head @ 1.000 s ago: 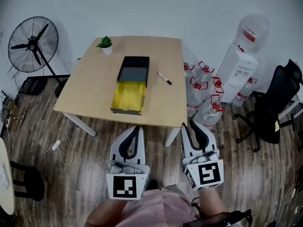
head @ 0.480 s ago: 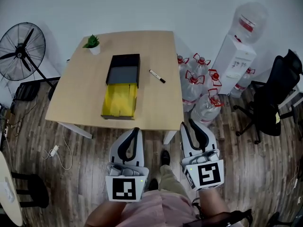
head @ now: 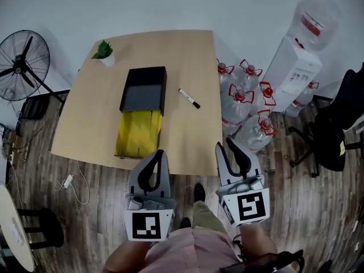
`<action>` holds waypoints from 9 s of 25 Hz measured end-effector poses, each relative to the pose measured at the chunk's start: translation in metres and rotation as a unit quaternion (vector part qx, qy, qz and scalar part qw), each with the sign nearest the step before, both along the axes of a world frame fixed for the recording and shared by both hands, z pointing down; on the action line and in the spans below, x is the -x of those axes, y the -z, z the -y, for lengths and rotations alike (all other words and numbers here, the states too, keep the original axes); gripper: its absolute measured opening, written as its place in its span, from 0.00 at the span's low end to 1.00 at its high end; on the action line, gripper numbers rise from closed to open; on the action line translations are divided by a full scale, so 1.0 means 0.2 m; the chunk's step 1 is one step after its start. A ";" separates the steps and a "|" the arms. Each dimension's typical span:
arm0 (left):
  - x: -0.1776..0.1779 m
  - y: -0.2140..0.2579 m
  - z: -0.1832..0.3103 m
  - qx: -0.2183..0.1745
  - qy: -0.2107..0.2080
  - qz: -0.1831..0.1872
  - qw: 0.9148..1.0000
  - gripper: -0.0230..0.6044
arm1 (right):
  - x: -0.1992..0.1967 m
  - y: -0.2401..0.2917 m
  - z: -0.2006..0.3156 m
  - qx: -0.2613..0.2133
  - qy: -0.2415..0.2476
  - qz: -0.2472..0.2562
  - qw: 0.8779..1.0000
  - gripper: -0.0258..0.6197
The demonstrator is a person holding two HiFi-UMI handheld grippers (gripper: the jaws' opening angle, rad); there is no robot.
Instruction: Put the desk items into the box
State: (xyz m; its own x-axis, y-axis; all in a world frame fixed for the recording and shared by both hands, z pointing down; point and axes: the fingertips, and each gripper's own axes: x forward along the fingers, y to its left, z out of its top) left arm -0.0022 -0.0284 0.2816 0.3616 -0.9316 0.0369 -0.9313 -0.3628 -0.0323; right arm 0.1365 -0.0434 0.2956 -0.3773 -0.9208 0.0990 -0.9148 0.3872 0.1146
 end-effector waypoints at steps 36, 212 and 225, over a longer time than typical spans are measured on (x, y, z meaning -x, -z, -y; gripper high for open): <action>0.25 -0.15 1.20 0.043 0.041 -0.016 0.998 0.05 | 0.20 -0.25 1.27 0.073 0.053 -0.060 0.994 0.19; 0.76 0.34 0.53 -0.079 0.144 0.001 0.987 0.05 | 0.94 0.34 0.66 -0.060 0.180 -0.003 0.982 0.04; 0.48 0.44 0.48 -0.102 0.131 0.018 0.986 0.05 | 0.70 0.49 0.59 -0.099 0.163 0.006 0.982 0.04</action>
State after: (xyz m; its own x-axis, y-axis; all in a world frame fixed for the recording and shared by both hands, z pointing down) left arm -0.0991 -0.1237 0.1932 0.1101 -0.9821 -0.1531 -0.9889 -0.0928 -0.1157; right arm -0.0032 -0.1606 0.1981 -0.6556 -0.7514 -0.0750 -0.7473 0.6313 0.2075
